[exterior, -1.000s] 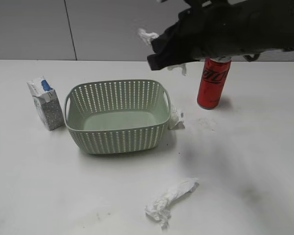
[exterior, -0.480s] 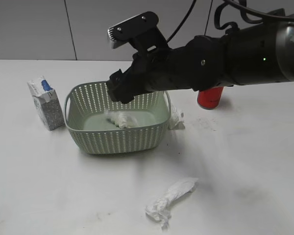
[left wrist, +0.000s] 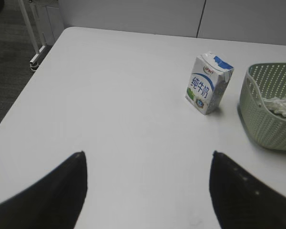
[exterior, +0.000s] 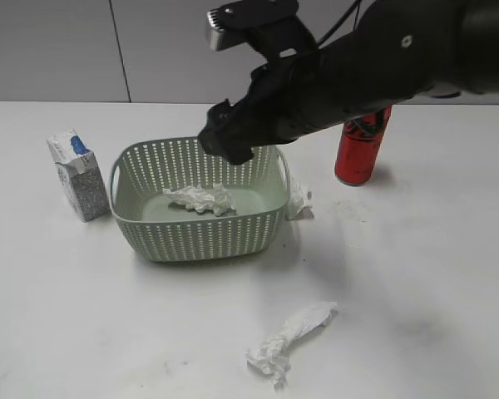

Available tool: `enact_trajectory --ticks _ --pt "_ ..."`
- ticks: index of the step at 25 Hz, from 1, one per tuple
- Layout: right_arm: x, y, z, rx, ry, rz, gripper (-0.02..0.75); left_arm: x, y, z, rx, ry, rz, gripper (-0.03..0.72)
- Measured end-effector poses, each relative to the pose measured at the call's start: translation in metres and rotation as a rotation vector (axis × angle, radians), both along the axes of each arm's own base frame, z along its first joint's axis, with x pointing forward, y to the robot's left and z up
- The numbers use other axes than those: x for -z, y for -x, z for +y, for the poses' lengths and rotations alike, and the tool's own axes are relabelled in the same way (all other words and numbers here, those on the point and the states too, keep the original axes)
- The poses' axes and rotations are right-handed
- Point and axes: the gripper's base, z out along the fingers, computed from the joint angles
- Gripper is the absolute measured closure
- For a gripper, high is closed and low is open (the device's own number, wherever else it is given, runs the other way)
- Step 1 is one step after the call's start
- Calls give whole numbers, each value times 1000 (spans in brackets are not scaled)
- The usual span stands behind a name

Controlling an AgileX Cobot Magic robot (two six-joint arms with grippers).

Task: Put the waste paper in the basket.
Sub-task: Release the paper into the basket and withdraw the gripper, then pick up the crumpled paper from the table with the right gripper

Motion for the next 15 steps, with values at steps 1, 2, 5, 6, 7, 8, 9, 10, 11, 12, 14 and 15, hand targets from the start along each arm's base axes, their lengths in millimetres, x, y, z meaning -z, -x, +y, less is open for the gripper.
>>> enact_trajectory --ticks 1,2,5,6,7,8,9,10,11,12,14,15 --pt "-2 -1 -8 2 20 29 145 0 0 0 0 0 0 97" --pt "-3 -1 -18 3 47 73 146 0 0 0 0 -1 0 97" --pt "1 -2 -43 13 124 172 146 0 0 0 0 -1 0 97" --pt "5 -2 -51 26 142 193 146 0 0 0 0 0 0 97" --pt "12 -1 -59 37 163 214 146 0 0 0 0 -1 0 97" --pt "18 -1 -67 53 177 229 146 0 0 0 0 -1 0 97" --pt "26 0 -74 76 185 243 146 0 0 0 0 -1 0 97" --pt "35 1 -80 107 183 250 147 0 0 0 0 -1 0 97" --pt "42 1 -86 143 173 252 151 0 0 0 0 -1 0 97" --pt "49 1 -91 194 151 247 161 0 0 0 1 -1 0 97" --pt "60 -2 -96 296 92 235 184 0 0 0 0 0 0 97" --pt "65 -5 -96 330 71 229 198 0 0 0 1 -1 0 97"
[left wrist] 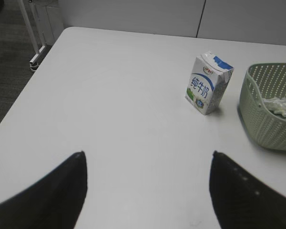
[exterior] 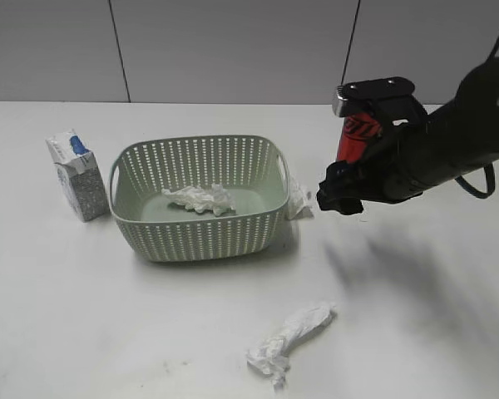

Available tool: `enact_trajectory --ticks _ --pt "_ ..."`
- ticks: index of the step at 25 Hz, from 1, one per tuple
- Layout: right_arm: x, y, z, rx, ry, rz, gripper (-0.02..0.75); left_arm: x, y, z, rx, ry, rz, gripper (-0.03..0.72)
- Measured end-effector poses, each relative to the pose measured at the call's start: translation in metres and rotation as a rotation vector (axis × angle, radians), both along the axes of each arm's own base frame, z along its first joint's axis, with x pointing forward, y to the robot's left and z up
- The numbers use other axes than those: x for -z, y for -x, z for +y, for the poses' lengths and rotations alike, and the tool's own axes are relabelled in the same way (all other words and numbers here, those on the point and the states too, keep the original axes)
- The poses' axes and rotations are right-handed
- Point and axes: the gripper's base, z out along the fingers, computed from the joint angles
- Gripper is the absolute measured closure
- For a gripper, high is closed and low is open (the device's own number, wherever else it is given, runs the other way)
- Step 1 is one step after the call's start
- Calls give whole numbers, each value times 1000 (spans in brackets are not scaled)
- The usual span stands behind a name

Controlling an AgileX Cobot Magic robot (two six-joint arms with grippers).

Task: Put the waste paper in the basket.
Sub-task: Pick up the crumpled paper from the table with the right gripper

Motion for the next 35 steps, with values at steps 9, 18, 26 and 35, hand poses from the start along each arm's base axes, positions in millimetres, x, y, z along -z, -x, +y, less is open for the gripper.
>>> enact_trajectory --ticks 9,18,26,35 --pt "36 -31 9 155 -76 -62 238 0 0 0 0 0 0 97" --pt "42 -48 16 167 -87 -115 237 0 0 0 0 0 0 97" --pt "57 -49 17 168 -69 -83 237 0 0 0 0 0 0 97" --pt "64 -53 19 174 -68 -66 239 0 0 0 -1 1 0 97"
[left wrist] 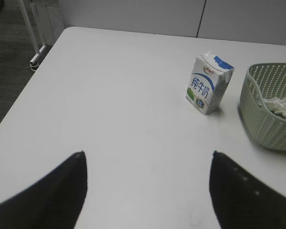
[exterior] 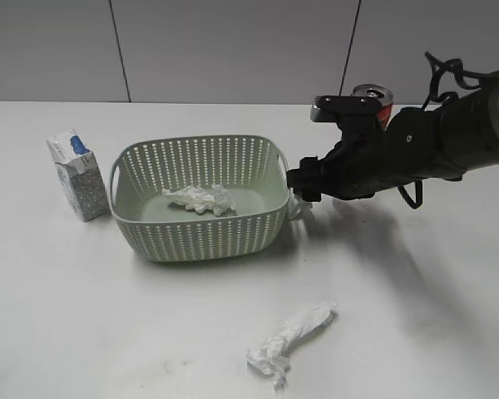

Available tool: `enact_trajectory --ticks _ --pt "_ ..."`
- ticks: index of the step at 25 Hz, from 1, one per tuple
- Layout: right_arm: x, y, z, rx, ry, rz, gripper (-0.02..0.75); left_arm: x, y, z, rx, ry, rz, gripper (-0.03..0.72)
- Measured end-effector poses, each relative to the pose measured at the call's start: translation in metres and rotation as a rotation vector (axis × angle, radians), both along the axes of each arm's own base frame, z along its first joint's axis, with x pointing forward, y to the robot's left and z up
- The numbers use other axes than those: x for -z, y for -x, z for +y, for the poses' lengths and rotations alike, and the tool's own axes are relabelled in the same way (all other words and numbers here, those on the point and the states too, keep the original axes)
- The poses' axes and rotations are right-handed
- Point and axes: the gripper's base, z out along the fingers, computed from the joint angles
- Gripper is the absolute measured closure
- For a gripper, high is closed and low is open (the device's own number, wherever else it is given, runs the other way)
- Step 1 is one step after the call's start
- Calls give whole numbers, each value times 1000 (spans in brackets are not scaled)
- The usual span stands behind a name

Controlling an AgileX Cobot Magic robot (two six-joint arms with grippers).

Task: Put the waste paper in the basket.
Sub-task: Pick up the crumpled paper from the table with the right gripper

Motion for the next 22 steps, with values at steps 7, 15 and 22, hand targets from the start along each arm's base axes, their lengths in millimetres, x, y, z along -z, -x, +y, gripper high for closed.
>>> enact_trajectory --ticks 7,15,22 --pt "12 -2 1 -4 14 25 239 0 0 0 1 -1 0 97" --pt "18 -1 2 -38 40 48 267 0 0 0 1 -1 0 97" --pt "18 -1 2 -55 52 56 272 0 0 0 0 -1 0 97"
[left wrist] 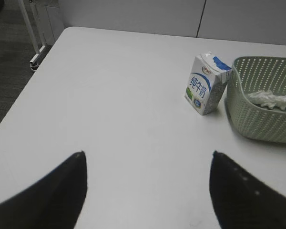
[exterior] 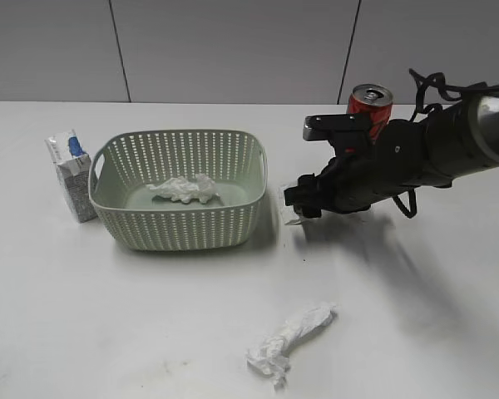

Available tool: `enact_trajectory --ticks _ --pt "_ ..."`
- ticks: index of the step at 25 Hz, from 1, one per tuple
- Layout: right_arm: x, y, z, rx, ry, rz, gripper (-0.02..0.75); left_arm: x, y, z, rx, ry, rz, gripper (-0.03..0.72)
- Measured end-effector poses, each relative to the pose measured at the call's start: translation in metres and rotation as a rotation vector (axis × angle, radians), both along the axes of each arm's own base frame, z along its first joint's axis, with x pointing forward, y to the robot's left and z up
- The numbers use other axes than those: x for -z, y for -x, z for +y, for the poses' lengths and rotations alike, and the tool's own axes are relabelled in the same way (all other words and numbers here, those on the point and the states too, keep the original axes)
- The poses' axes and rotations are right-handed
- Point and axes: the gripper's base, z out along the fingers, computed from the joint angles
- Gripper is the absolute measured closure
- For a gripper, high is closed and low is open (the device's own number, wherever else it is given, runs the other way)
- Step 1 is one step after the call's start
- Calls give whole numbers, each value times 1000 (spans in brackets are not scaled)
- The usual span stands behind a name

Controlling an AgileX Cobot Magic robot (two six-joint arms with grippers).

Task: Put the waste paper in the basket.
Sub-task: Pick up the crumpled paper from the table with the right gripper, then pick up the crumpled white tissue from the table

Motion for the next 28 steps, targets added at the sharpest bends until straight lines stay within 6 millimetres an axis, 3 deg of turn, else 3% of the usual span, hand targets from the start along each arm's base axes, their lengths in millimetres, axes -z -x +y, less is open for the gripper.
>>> enact_trajectory --ticks 7,10,14,20,25,28 --pt "-24 2 9 -99 25 -59 269 0 0 0 0 0 0 97" --pt "-29 3 17 -135 28 -78 223 0 0 0 0 1 0 97" --pt "-21 6 22 -169 49 -59 172 0 0 0 0 1 0 97" --pt "0 7 22 -213 99 -26 171 0 0 0 0 0 0 97" --pt "1 7 22 -221 106 -34 280 0 0 0 0 0 0 97" --pt "2 8 22 -226 109 -19 458 0 0 0 0 0 0 97"
